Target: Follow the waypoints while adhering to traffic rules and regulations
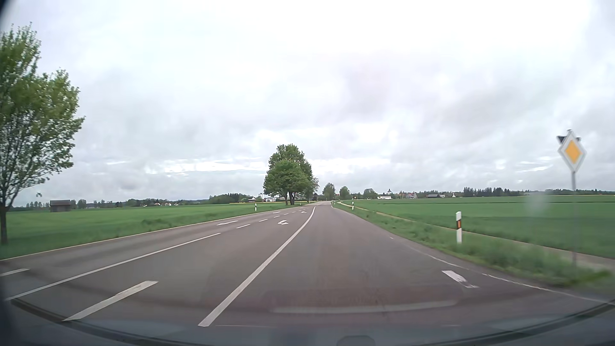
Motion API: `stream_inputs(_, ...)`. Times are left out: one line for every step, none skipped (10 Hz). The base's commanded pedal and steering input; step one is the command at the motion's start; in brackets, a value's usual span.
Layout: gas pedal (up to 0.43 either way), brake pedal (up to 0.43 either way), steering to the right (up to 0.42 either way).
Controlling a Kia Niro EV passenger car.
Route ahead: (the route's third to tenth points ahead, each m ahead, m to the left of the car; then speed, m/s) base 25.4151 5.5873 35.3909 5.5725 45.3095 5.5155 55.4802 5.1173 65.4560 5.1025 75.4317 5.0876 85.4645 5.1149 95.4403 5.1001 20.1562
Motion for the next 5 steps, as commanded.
stream_inputs(0.209, 0.000, -0.003)
stream_inputs(0.209, 0.000, -0.003)
stream_inputs(0.209, 0.000, -0.003)
stream_inputs(0.209, 0.000, -0.003)
stream_inputs(0.209, 0.000, -0.003)
